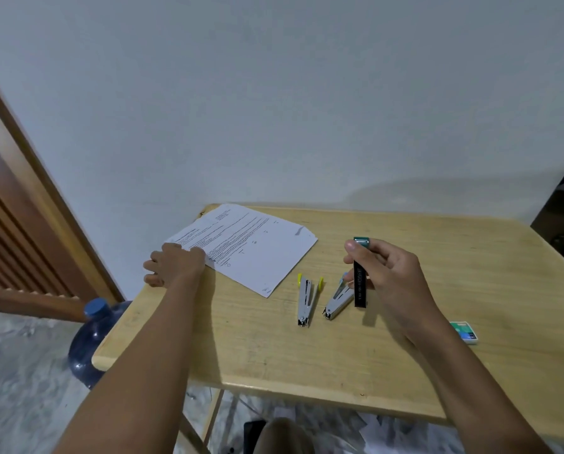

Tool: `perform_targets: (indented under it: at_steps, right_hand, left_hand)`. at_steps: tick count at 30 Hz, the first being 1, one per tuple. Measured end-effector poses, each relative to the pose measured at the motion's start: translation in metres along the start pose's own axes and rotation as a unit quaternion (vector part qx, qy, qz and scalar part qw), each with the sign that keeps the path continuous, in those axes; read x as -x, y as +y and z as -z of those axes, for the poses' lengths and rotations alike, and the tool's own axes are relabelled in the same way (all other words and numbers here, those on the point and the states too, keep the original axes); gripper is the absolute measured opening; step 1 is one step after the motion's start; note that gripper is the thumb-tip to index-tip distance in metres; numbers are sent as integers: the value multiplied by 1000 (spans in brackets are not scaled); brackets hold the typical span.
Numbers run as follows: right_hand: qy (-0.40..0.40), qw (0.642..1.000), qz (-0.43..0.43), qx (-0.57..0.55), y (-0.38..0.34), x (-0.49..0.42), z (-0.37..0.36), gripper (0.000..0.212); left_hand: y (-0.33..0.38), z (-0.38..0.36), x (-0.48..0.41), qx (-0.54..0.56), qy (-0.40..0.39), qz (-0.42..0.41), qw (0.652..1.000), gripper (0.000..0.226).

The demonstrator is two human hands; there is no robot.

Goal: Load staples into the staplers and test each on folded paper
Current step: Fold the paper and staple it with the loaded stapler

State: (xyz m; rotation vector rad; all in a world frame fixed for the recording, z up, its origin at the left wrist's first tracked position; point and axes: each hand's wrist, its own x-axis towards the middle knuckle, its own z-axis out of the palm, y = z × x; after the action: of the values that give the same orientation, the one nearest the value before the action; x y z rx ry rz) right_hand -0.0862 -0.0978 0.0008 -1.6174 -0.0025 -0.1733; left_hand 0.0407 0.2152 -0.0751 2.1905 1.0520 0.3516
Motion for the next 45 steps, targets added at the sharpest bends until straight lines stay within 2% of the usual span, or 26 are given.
perform_targets:
  at_steps: [2, 5, 7, 10, 12, 13, 15, 16, 20, 23, 25, 29, 31, 33, 36, 40, 45]
  right_hand:
    - [-1, 1000, 2, 6, -1, 2, 1, 35]
    - [-3, 1000, 6, 10, -3, 1, 0, 37]
    - [-4, 1000, 10, 10, -5, -2, -2, 32]
    - [-5, 1000, 19, 8, -9, -11, -8, 23]
    - [-10, 1000, 24, 8, -11, -15, -13, 25]
    - [-12, 1000, 24, 5, -11, -17, -16, 27]
    - [-14, 1000, 23, 1, -11, -18, -18, 27]
    - [-13, 1000, 22, 0, -10, -18, -19, 26]
    - [-8, 1000, 25, -1, -6, -14, -18, 34]
    - [0, 1000, 30, -1, -4, -8, -14, 37]
    - [8, 999, 32, -5, -4, -4, -11, 36]
    - [17, 999, 26, -22, -3, 5, -7, 34]
    - [18, 999, 24, -24, -1, 9, -5, 34]
    - [15, 999, 27, -24, 0, 12, -2, 35]
    - [17, 999, 22, -23, 6, 11, 0, 33]
    - [9, 999, -32, -30, 17, -5, -10, 31]
    - [-2, 988, -56, 146, 15, -52, -32, 37]
  left_hand:
    - [2, 1, -5, 34, 11, 21, 999, 51]
    - [4, 4, -19, 20, 1, 52, 998, 65]
    - [4, 9, -25, 4, -37, 52, 998, 60]
    - [3, 11, -43, 60, -118, 65, 989, 47]
    - [-4, 4, -64, 109, -111, 77, 985, 50]
    - [-5, 2, -69, 128, -99, 67, 984, 40]
    - [-2, 5, -59, 166, -53, 16, 985, 13]
    - [2, 8, -48, 194, -26, -8, 981, 11]
    - [3, 20, -15, 389, 10, -96, 916, 15]
    - [-1, 28, 17, 432, 20, -159, 887, 17]
    - [-6, 27, 35, 424, 11, -216, 880, 13]
    - [-26, 14, 51, 289, -4, -368, 884, 13]
    - [-31, 12, 52, 237, -35, -389, 890, 11]
    - [-33, 14, 53, 235, -53, -353, 904, 11]
    - [-25, 21, 56, 340, -54, -220, 913, 8]
    - [-9, 32, 59, 436, -35, -126, 890, 16]
    - [11, 43, 64, 526, -22, -56, 849, 8]
